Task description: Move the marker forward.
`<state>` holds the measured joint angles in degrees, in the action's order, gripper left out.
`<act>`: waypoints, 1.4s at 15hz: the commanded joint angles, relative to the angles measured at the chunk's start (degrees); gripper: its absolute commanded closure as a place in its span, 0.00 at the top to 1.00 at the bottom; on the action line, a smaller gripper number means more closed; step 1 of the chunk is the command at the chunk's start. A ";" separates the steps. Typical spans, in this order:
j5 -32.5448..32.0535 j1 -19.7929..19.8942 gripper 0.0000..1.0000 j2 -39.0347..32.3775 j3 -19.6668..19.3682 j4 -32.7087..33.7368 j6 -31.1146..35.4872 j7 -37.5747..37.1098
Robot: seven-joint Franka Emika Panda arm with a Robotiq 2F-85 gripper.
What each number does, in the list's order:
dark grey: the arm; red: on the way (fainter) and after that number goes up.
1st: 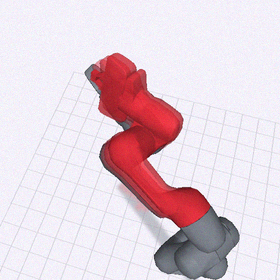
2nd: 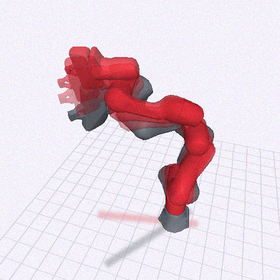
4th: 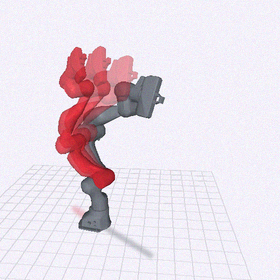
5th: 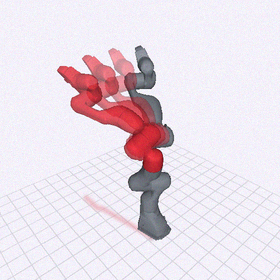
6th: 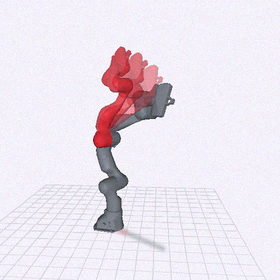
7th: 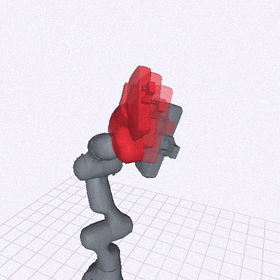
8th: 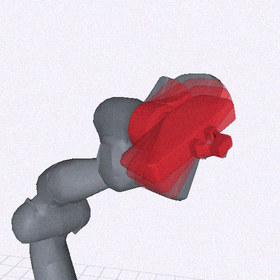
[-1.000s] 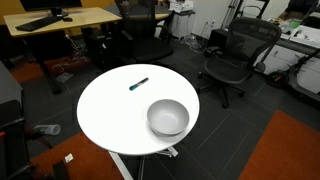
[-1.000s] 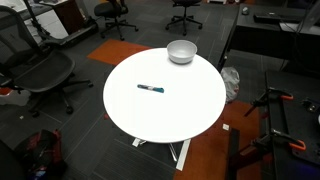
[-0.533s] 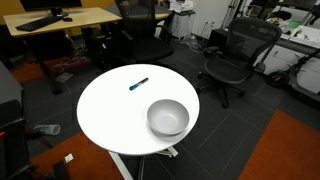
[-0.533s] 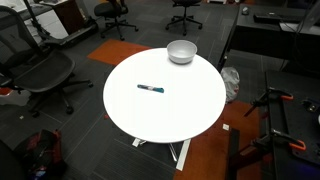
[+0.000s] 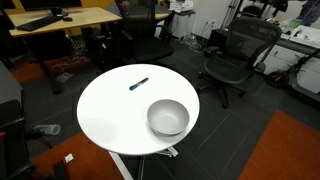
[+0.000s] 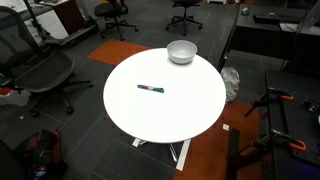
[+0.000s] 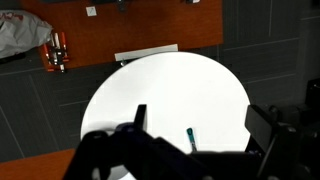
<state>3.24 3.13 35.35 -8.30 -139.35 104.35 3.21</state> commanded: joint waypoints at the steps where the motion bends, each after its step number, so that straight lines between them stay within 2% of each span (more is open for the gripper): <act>1: -0.46 -1.39 1.00 -10.08 3.34 4.47 5.53 0.09; 6: -2.64 -2.24 1.00 -23.14 6.68 11.11 13.39 -0.85; 12: -7.31 -2.91 1.00 -38.81 8.41 22.36 16.23 0.23; 21: -5.51 -3.52 1.00 -57.38 9.45 36.29 20.48 1.56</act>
<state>-3.30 -0.49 -16.57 0.64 -108.43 124.32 3.27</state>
